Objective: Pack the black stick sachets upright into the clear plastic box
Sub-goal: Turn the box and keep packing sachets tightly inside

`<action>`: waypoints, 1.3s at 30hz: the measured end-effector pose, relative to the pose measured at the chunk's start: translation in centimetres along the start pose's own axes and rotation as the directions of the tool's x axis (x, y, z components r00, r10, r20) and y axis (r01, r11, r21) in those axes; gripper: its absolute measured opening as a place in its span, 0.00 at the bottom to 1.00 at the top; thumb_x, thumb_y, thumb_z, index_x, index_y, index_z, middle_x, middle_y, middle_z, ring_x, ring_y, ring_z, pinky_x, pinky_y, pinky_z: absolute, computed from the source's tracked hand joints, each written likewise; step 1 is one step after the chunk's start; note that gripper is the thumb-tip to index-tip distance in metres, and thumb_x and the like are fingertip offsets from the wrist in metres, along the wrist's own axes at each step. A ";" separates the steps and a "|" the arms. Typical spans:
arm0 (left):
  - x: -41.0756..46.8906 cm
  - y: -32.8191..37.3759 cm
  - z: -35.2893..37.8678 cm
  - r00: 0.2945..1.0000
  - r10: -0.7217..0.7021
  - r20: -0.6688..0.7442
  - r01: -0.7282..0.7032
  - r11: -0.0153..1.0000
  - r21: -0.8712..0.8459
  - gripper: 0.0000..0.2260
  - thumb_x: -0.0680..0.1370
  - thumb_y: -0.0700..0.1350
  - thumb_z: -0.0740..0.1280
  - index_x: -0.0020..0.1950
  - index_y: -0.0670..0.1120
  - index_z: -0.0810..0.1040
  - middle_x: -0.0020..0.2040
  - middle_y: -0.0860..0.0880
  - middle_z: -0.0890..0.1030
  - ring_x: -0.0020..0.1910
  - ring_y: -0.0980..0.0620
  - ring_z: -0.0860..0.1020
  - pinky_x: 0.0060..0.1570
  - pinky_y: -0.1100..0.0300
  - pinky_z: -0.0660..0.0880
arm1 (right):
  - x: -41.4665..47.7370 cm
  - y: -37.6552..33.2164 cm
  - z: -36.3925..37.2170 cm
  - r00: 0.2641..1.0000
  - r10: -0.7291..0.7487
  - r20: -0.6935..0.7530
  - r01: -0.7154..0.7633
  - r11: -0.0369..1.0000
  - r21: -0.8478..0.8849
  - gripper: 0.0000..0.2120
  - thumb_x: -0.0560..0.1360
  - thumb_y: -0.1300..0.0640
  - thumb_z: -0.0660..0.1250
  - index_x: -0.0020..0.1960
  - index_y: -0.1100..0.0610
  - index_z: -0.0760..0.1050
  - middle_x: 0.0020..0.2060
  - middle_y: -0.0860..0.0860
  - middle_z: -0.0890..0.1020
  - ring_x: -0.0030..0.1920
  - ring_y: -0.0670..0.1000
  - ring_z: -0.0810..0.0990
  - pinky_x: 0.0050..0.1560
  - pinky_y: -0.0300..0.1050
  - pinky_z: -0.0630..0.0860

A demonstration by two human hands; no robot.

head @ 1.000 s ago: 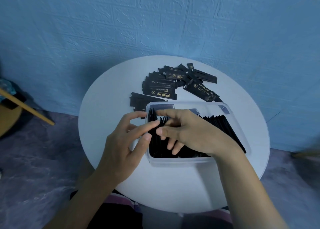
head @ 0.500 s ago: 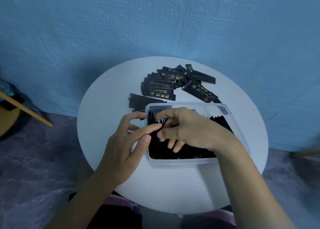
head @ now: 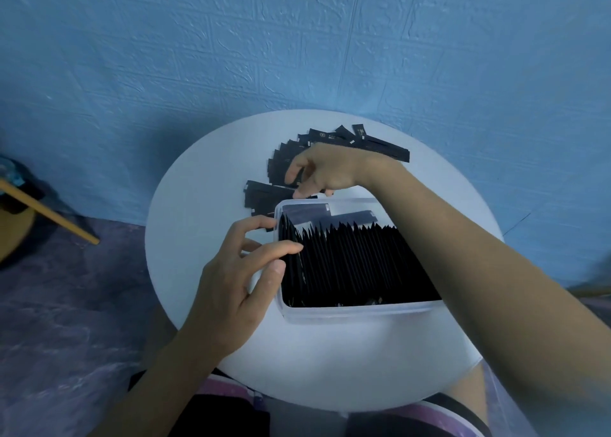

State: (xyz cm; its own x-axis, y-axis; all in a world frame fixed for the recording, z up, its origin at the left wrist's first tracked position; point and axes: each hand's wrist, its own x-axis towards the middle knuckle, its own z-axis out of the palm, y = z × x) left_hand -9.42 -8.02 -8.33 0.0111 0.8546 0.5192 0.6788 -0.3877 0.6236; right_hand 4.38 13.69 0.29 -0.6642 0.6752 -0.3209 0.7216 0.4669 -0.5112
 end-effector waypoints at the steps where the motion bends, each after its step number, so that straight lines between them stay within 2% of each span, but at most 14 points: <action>1: 0.0 0.0 0.0 1.000 0.001 -0.003 -0.001 1.000 0.003 0.16 0.83 0.51 0.57 0.61 0.52 0.83 0.67 0.51 0.73 0.48 0.60 0.77 0.47 0.75 0.69 | 0.4 0.0 0.3 0.999 0.009 0.041 -0.008 1.000 -0.028 0.16 0.73 0.53 0.76 0.59 0.52 0.79 0.43 0.49 0.79 0.41 0.52 0.79 0.41 0.45 0.78; 3: 0.0 0.0 0.0 1.000 0.000 -0.006 0.000 1.000 0.004 0.16 0.83 0.51 0.57 0.61 0.52 0.83 0.67 0.51 0.73 0.48 0.62 0.76 0.47 0.76 0.69 | 0.7 0.2 0.8 0.996 0.024 0.089 -0.017 0.996 -0.083 0.20 0.72 0.51 0.78 0.60 0.52 0.77 0.42 0.43 0.75 0.41 0.46 0.76 0.41 0.42 0.73; 5: 0.1 0.0 0.0 1.000 -0.002 -0.006 0.002 1.000 -0.001 0.16 0.82 0.51 0.57 0.61 0.52 0.83 0.67 0.51 0.73 0.48 0.62 0.76 0.47 0.76 0.69 | 0.9 0.8 1.1 0.995 0.043 0.094 -0.032 0.993 -0.111 0.21 0.70 0.50 0.79 0.59 0.52 0.76 0.41 0.42 0.73 0.40 0.43 0.72 0.42 0.42 0.69; 8: 0.1 0.0 0.0 1.000 0.005 -0.009 -0.005 1.000 -0.001 0.16 0.82 0.51 0.57 0.60 0.51 0.83 0.67 0.51 0.73 0.48 0.61 0.76 0.47 0.75 0.69 | 1.0 1.9 1.0 0.997 0.074 0.013 -0.072 0.987 -0.142 0.16 0.71 0.53 0.79 0.54 0.52 0.76 0.42 0.44 0.75 0.41 0.46 0.74 0.42 0.42 0.71; 10: 0.0 0.0 -0.1 1.000 0.007 -0.015 -0.007 1.000 -0.003 0.16 0.82 0.51 0.57 0.60 0.51 0.83 0.67 0.51 0.73 0.48 0.61 0.77 0.47 0.75 0.69 | 0.8 2.5 0.6 0.995 0.089 -0.039 -0.094 0.985 -0.142 0.12 0.74 0.57 0.76 0.53 0.53 0.76 0.41 0.45 0.75 0.39 0.45 0.73 0.37 0.39 0.69; 14: 0.0 0.1 0.0 1.000 0.004 -0.016 -0.004 1.000 -0.006 0.16 0.83 0.51 0.57 0.60 0.51 0.83 0.67 0.51 0.73 0.48 0.61 0.77 0.47 0.75 0.69 | 0.3 3.3 0.0 0.991 0.100 -0.091 -0.110 0.987 -0.117 0.11 0.74 0.60 0.75 0.53 0.54 0.76 0.41 0.46 0.75 0.39 0.46 0.73 0.37 0.41 0.68; 18: 0.1 0.1 0.0 1.000 0.006 -0.015 -0.006 1.000 -0.004 0.16 0.83 0.51 0.57 0.60 0.51 0.83 0.67 0.51 0.73 0.47 0.60 0.77 0.45 0.74 0.70 | -0.1 3.1 -0.4 0.995 0.081 -0.061 -0.088 0.987 -0.134 0.06 0.75 0.62 0.73 0.48 0.53 0.79 0.37 0.45 0.77 0.38 0.43 0.74 0.38 0.38 0.68; 22: 0.0 0.1 0.0 1.000 0.006 -0.021 -0.007 1.000 -0.009 0.16 0.82 0.51 0.57 0.60 0.51 0.83 0.67 0.51 0.73 0.48 0.60 0.77 0.46 0.74 0.70 | -0.1 2.8 0.0 0.995 0.083 -0.056 -0.091 0.985 -0.149 0.06 0.76 0.63 0.71 0.47 0.53 0.79 0.37 0.44 0.78 0.38 0.42 0.74 0.38 0.36 0.68; 25: 0.0 0.1 0.0 1.000 0.008 -0.023 -0.008 1.000 -0.004 0.16 0.82 0.51 0.57 0.60 0.51 0.83 0.67 0.50 0.73 0.48 0.60 0.77 0.46 0.75 0.70 | 0.1 2.9 0.1 0.991 0.099 -0.090 -0.112 0.981 -0.161 0.06 0.76 0.61 0.72 0.45 0.51 0.79 0.39 0.45 0.80 0.40 0.43 0.77 0.43 0.41 0.70; 29: 0.0 0.0 0.0 1.000 0.004 -0.016 -0.005 1.000 -0.012 0.16 0.83 0.51 0.57 0.60 0.51 0.83 0.67 0.50 0.73 0.47 0.60 0.77 0.46 0.74 0.70 | -0.5 3.0 -1.0 0.970 0.065 -0.234 -0.088 0.992 -0.087 0.05 0.76 0.58 0.72 0.44 0.49 0.78 0.43 0.46 0.82 0.48 0.50 0.80 0.50 0.43 0.72; 31: 0.0 0.0 -0.1 1.000 -0.002 -0.015 0.001 1.000 -0.013 0.16 0.83 0.52 0.57 0.60 0.51 0.83 0.67 0.50 0.73 0.47 0.60 0.77 0.46 0.74 0.70 | -1.1 2.8 -1.6 0.985 0.059 -0.165 -0.061 0.998 -0.009 0.03 0.76 0.59 0.72 0.46 0.52 0.80 0.42 0.47 0.81 0.45 0.49 0.78 0.46 0.42 0.74; 34: 0.0 0.1 -0.1 1.000 -0.007 -0.011 0.007 1.000 -0.012 0.17 0.83 0.52 0.57 0.60 0.52 0.83 0.67 0.51 0.73 0.48 0.60 0.77 0.48 0.75 0.69 | -1.7 2.5 -1.6 0.992 0.118 0.033 -0.114 0.989 -0.097 0.07 0.77 0.64 0.68 0.51 0.55 0.81 0.43 0.51 0.81 0.40 0.47 0.76 0.36 0.38 0.73; 37: 0.1 0.2 0.0 1.000 -0.002 -0.013 0.002 1.000 -0.006 0.17 0.83 0.52 0.57 0.60 0.51 0.83 0.67 0.51 0.73 0.48 0.61 0.77 0.48 0.76 0.69 | -1.9 2.5 -1.2 0.981 0.188 0.057 -0.169 0.955 -0.243 0.15 0.78 0.68 0.61 0.55 0.53 0.80 0.46 0.51 0.81 0.37 0.48 0.77 0.32 0.38 0.72; 39: 0.1 0.2 0.0 1.000 -0.004 -0.017 0.004 1.000 -0.006 0.17 0.82 0.52 0.57 0.60 0.51 0.83 0.67 0.51 0.73 0.48 0.61 0.77 0.48 0.76 0.69 | -1.8 2.7 -1.1 0.979 0.199 0.037 -0.180 0.943 -0.280 0.13 0.78 0.66 0.61 0.54 0.51 0.78 0.47 0.50 0.80 0.34 0.47 0.76 0.32 0.38 0.71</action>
State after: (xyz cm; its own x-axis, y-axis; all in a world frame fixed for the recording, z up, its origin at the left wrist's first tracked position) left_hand -9.29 -8.04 -8.17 -0.0038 0.8503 0.5263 0.6746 -0.3863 0.6291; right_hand 7.73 14.34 0.36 -0.5146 0.7325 -0.4456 0.8549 0.4784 -0.2009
